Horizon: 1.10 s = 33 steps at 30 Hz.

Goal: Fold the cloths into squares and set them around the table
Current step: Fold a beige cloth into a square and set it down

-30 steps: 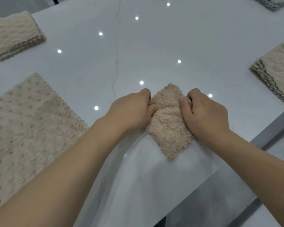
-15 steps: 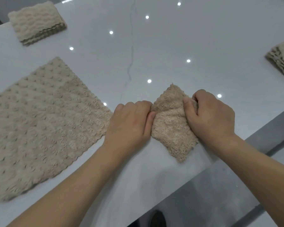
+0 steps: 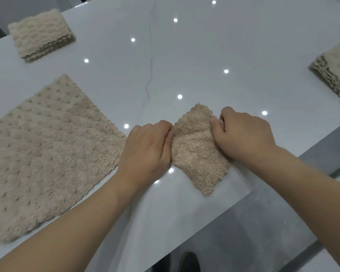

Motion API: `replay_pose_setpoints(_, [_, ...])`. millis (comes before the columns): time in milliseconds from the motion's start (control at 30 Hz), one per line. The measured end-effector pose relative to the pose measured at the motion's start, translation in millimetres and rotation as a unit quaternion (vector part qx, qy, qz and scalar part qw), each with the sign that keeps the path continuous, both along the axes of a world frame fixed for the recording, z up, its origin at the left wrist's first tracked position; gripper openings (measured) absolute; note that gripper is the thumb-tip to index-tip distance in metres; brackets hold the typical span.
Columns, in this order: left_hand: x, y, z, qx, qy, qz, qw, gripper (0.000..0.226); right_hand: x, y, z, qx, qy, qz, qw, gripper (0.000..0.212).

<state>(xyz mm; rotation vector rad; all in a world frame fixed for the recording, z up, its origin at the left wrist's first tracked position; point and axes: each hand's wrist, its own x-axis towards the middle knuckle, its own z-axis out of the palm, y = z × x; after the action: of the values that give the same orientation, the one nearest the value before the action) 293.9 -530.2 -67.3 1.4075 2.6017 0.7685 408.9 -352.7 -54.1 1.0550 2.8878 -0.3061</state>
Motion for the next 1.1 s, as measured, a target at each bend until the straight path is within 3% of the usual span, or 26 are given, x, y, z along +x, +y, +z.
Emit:
replay_pose_setpoints(100, [-1.2,1.6,1.6,-0.007,-0.004,-0.003,1.0,0.018,-3.2,7.4,8.3,-0.044,-0.038,0.014,0.998,0.035])
replay_pose_setpoints(567, [3.9,-17.2,1.4,-0.017,-0.018,-0.052,0.998,0.023,37.7,-23.2,10.2,-0.08,0.034,0.03,0.996,0.033])
replay_pose_setpoints(767, [16.9,-33.7,2.7,-0.031,-0.048,-0.071,0.996,0.019,50.0,-30.8,16.1,-0.174,-0.023,0.023,0.984,0.034])
replay_pose_setpoints(1100, [27.8,-39.0,2.6,-0.02,-0.04,-0.035,0.998,0.02,61.7,-47.4,3.3,0.008,0.06,0.015,0.998,0.03])
